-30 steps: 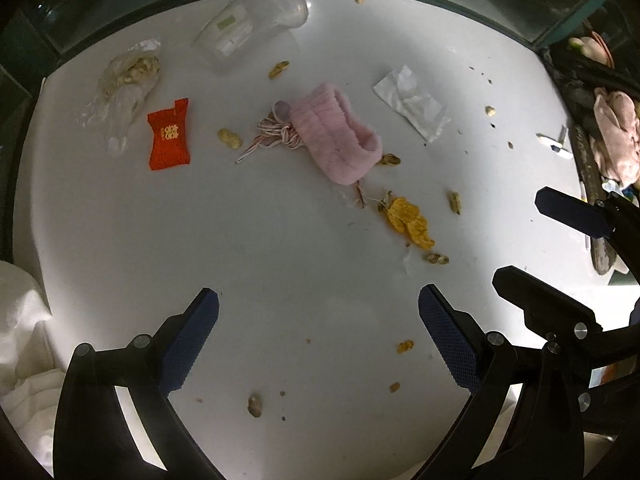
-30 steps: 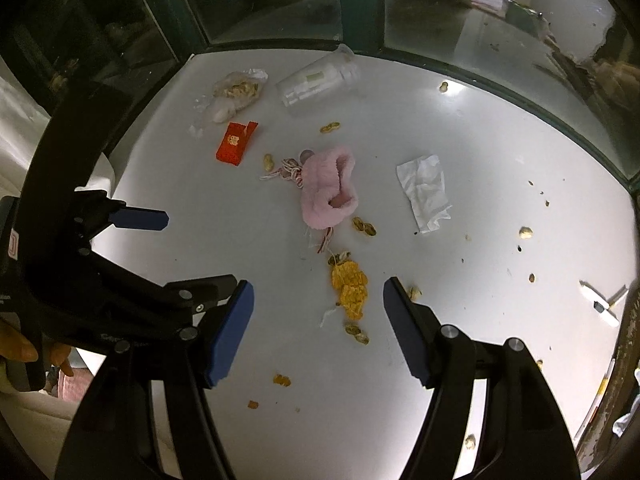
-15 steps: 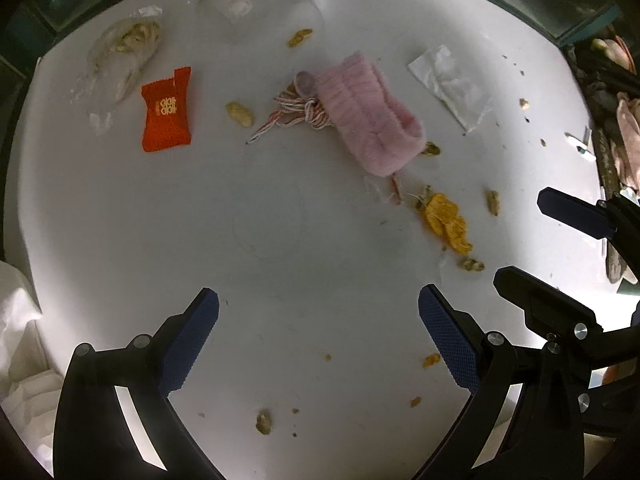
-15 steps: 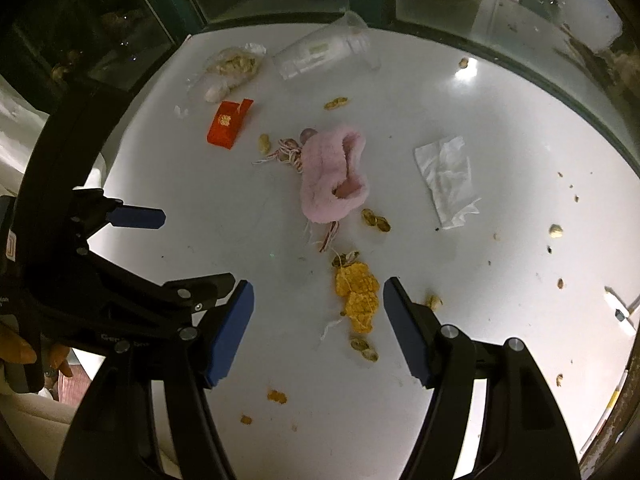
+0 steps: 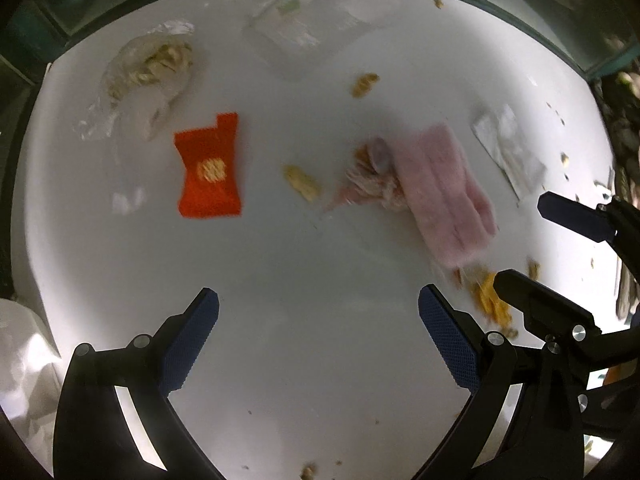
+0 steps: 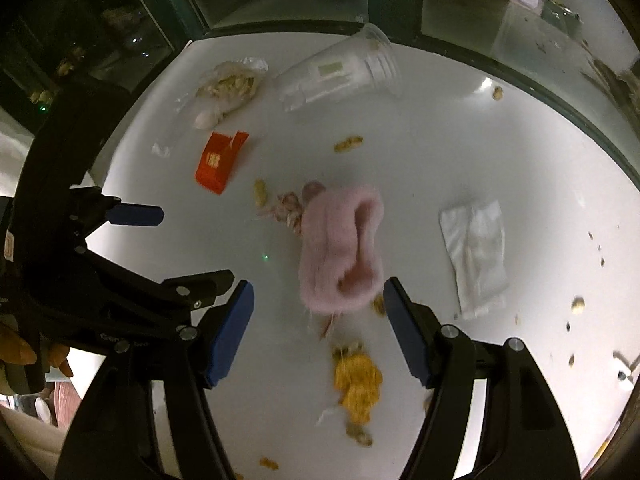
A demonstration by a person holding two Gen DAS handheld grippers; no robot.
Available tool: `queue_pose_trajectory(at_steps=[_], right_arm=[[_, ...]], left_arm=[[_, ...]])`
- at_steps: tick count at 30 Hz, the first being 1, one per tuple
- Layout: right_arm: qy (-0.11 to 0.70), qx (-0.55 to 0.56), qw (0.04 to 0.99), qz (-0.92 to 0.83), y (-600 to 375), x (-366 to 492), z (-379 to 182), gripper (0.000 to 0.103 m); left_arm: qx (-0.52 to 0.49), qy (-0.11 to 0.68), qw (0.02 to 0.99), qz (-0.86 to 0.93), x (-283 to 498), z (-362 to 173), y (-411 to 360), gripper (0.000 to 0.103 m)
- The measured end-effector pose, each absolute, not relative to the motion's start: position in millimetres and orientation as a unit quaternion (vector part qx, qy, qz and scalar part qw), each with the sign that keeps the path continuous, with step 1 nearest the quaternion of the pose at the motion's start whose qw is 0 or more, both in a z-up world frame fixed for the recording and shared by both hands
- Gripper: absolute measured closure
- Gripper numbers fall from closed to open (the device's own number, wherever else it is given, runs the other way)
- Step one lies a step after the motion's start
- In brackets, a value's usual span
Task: Collect trash
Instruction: 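Lower the right gripper onto the pink fuzzy cloth and close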
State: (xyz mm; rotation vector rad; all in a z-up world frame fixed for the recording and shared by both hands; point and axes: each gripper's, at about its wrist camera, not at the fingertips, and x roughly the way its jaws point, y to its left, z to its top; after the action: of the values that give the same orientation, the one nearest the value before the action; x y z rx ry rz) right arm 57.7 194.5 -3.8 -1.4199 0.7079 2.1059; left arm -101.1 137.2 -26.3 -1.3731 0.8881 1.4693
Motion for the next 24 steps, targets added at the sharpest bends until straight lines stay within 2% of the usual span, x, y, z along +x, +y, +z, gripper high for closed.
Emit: queue_pose_trajectory(at_steps=[24], right_arm=[[0.281, -0.523, 0.242, 0.768, 234, 23, -38, 0.038]], left_arm=[[-0.566, 0.344, 0.429, 0.615, -145, -55, 172, 0.006]])
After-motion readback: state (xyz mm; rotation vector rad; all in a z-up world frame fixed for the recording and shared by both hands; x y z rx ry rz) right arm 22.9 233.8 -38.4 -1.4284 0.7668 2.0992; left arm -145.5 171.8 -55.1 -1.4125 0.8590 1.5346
